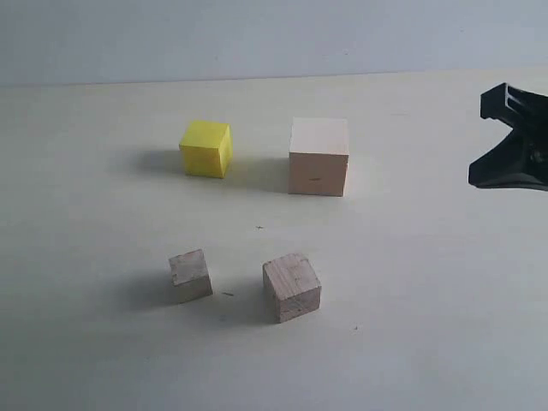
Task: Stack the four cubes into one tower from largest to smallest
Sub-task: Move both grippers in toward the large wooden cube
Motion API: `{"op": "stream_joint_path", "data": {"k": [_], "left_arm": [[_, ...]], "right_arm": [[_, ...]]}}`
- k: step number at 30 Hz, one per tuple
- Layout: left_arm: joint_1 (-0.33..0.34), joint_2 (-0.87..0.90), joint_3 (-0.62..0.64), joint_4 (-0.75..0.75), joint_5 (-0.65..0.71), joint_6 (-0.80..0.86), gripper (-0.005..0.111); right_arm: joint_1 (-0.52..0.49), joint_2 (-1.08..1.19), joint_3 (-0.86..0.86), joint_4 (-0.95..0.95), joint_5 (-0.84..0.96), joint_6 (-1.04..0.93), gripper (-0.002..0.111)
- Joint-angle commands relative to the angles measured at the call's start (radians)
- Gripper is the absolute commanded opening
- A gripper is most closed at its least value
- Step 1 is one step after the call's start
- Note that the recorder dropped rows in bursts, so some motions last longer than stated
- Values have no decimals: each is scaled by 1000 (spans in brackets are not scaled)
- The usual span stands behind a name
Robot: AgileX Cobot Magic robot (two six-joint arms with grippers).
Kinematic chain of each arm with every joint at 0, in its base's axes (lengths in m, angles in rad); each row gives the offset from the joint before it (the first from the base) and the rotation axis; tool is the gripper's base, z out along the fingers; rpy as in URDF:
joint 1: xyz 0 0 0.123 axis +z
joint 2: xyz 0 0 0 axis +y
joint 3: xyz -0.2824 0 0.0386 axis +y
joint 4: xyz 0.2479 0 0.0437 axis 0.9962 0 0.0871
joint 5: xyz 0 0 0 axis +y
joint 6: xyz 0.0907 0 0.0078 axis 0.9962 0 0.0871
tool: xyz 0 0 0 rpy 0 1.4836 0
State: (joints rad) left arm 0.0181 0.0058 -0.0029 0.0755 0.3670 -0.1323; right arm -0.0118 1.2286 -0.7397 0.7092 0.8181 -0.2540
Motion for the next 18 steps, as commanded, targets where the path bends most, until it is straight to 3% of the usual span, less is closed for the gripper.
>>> {"op": "stream_joint_path", "data": {"k": [1, 8, 13, 18], "left_arm": [[-8, -6, 3, 1, -12, 2, 0], [-8, -6, 3, 8, -46, 4, 0], [-8, -6, 3, 8, -435, 4, 0], [-8, -6, 3, 8, -543, 4, 0]], "right_arm": [[0, 6, -9, -5, -67, -15, 0], [0, 6, -9, 19, -44, -15, 0], [0, 6, -9, 84, -123, -49, 0], [0, 6, -9, 217, -201, -185, 0]]}}
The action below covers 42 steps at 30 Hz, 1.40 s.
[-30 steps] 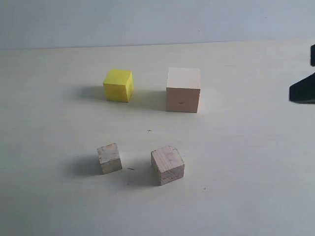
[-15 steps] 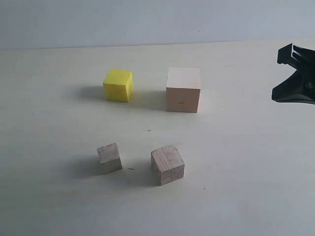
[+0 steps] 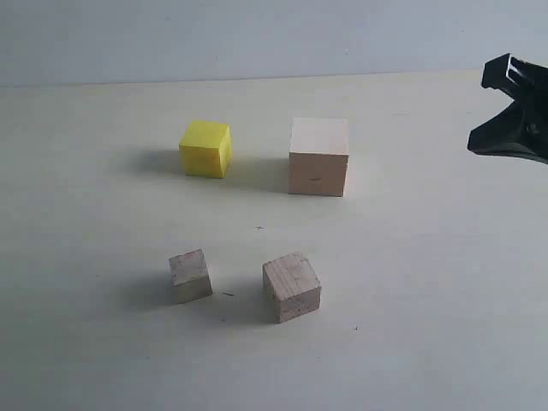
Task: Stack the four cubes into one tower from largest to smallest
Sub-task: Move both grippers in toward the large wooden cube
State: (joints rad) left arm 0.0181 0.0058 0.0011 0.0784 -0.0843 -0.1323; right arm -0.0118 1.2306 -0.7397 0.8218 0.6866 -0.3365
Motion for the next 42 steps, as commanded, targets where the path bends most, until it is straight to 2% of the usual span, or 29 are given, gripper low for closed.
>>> {"op": "stream_joint_path", "data": {"k": [1, 5, 9, 12, 15, 18, 22, 26, 28, 31, 32, 36, 42], "left_arm": [[-8, -6, -1, 6, -90, 4, 0], [-8, -6, -1, 6, -99, 13, 0], [-8, -6, -1, 6, -126, -113, 0], [-8, -6, -1, 6, -126, -133, 0], [-8, 57, -1, 22, -102, -191, 0], [-8, 160, -58, 92, -82, -300, 0], [-8, 322, -188, 368, -94, -582, 0], [-43, 483, -351, 905, -149, -962, 0], [-67, 577, -437, 1194, -222, -1223, 0], [-78, 735, -575, 1599, -421, -1568, 0], [-78, 780, -613, 1666, -478, -1657, 0], [-78, 994, -724, 1666, -675, -1677, 0], [-78, 1202, -816, 1666, -774, -1677, 0]], "right_arm": [[0, 4, -9, 142, -89, -143, 0], [0, 4, -9, 252, -148, -276, 0], [0, 4, -9, 281, -197, -310, 0], [0, 4, -9, 281, -199, -342, 0], [0, 6, -16, 284, -197, -378, 0], [0, 15, -50, 284, -193, -401, 0], [0, 63, -139, 271, -160, -431, 0], [0, 156, -228, 214, -124, -435, 0], [0, 218, -272, 165, -96, -427, 0], [0, 307, -310, 134, -59, -423, 0], [0, 331, -314, 134, -51, -423, 0], [0, 429, -341, 136, -20, -423, 0], [0, 497, -349, 150, -16, -423, 0]]}}
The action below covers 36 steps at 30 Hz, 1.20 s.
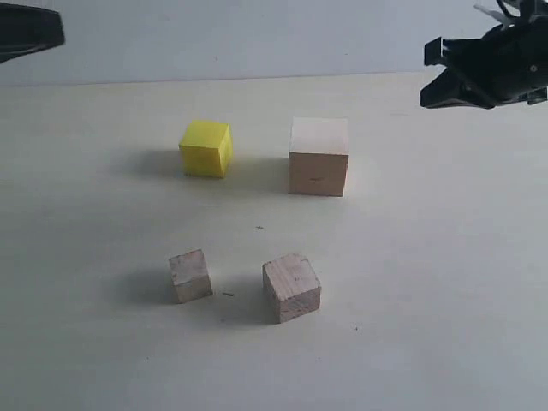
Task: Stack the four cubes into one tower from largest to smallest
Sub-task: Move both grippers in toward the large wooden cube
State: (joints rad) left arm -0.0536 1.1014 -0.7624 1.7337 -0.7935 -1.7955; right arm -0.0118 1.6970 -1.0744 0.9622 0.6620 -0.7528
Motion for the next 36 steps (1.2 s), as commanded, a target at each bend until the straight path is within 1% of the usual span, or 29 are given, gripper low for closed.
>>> {"op": "stream_joint_path", "data": {"k": [1, 7, 12, 14, 20, 24, 30, 36], "left_arm": [[-7, 129, -61, 11, -65, -14, 0], [-7, 253, -66, 11, -16, 40, 0], [-7, 291, -66, -14, -6, 40, 0], [-7, 305, -66, -36, 3, 40, 0], [-7, 348, -66, -40, -11, 38, 0], [-7, 366, -66, -40, -17, 38, 0], [-7, 377, -66, -25, -21, 38, 0], [-7, 377, -66, -29, -19, -19, 0]], "right_arm": [[0, 39, -15, 10, 14, -7, 0], [0, 49, -19, 22, 116, -7, 0], [0, 49, -19, 32, 147, -7, 0], [0, 49, -19, 24, 129, -7, 0], [0, 49, -19, 28, -42, -5, 0], [0, 56, -31, 32, -107, -5, 0], [0, 145, -108, 33, -108, -16, 0], [0, 306, -255, 59, -47, -14, 0]]}}
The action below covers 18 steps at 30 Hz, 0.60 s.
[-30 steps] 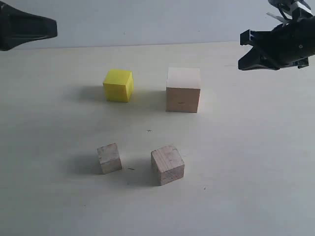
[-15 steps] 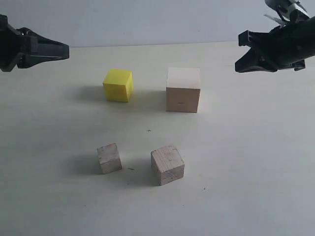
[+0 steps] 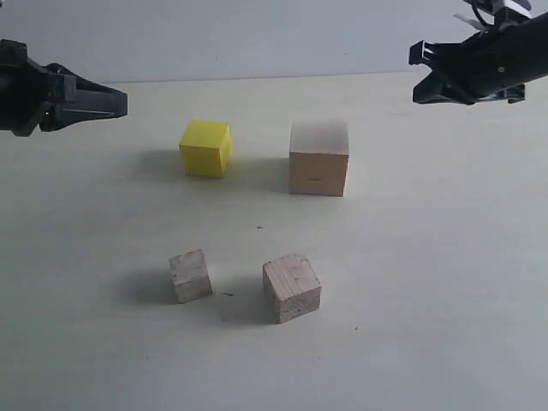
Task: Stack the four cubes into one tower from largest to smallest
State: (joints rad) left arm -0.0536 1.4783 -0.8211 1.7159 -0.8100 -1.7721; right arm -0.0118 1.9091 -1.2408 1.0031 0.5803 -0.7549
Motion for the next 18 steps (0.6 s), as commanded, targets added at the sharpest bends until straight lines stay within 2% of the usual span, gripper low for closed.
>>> {"op": "stream_joint_path", "data": {"k": [1, 10, 14, 18], "left_arm": [[-7, 0, -7, -11, -2, -53, 0], [-7, 0, -7, -5, -89, -91, 0], [-7, 0, -7, -3, -93, -95, 0], [-7, 0, -7, 0, -100, -97, 0]], "right_arm": [[0, 110, -111, 18, 48, -7, 0], [0, 285, -304, 160, 157, -12, 0], [1, 360, -384, 236, 257, -12, 0], [27, 409, -430, 216, 286, -12, 0]]}}
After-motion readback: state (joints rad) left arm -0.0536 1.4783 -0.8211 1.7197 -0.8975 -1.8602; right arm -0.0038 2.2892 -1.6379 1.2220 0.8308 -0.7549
